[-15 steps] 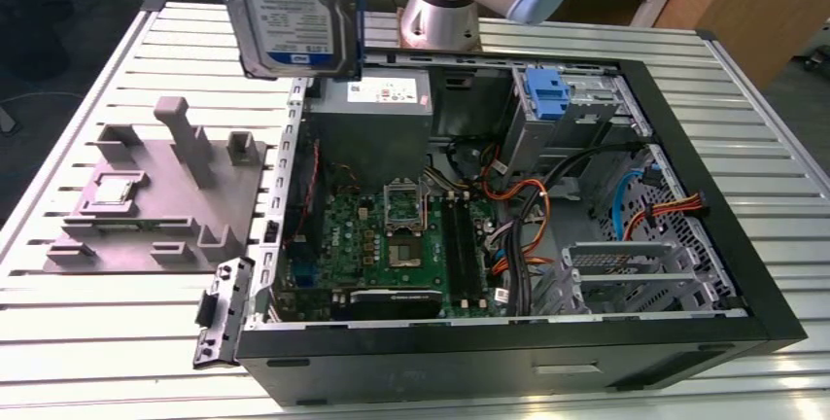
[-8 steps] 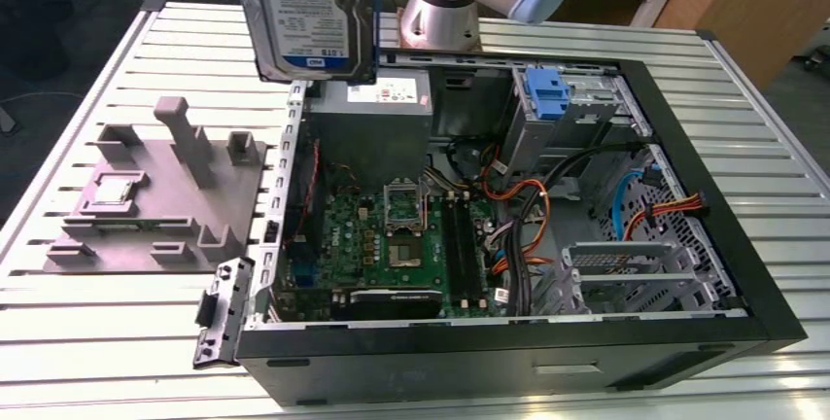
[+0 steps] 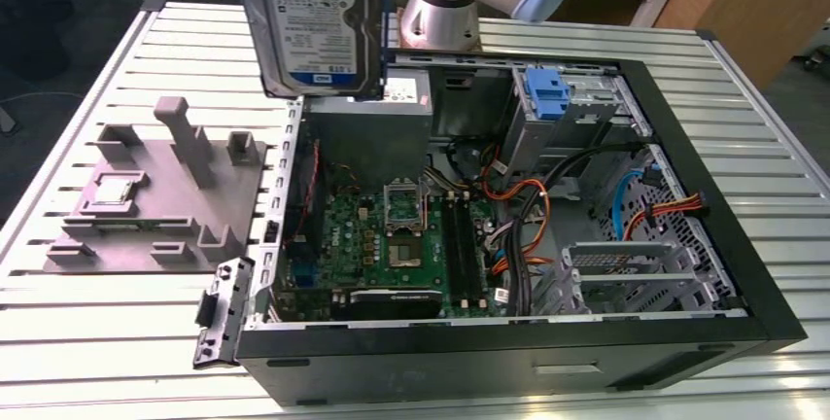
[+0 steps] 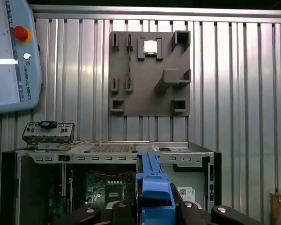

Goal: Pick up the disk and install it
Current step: 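Pick up the disk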

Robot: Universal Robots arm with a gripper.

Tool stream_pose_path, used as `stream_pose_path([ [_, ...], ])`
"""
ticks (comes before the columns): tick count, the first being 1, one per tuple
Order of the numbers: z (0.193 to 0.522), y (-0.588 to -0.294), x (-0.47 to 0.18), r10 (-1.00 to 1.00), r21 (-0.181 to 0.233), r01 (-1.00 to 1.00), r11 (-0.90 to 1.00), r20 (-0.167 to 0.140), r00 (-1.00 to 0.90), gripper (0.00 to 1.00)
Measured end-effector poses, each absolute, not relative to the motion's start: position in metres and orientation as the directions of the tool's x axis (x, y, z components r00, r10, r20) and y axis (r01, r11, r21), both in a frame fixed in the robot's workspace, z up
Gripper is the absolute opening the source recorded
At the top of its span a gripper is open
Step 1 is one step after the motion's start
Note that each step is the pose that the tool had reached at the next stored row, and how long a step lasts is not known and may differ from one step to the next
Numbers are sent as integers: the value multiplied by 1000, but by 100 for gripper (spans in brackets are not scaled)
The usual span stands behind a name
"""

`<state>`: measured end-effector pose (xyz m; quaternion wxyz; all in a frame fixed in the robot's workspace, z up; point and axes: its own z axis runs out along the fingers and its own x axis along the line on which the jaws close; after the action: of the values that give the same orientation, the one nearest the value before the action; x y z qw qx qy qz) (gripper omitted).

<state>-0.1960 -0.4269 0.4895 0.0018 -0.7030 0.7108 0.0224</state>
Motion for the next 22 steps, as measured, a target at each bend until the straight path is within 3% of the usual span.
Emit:
stream_pose_path([
  [22,485,-428,-146,-999,29,-1000,11,-34,-12,37],
])
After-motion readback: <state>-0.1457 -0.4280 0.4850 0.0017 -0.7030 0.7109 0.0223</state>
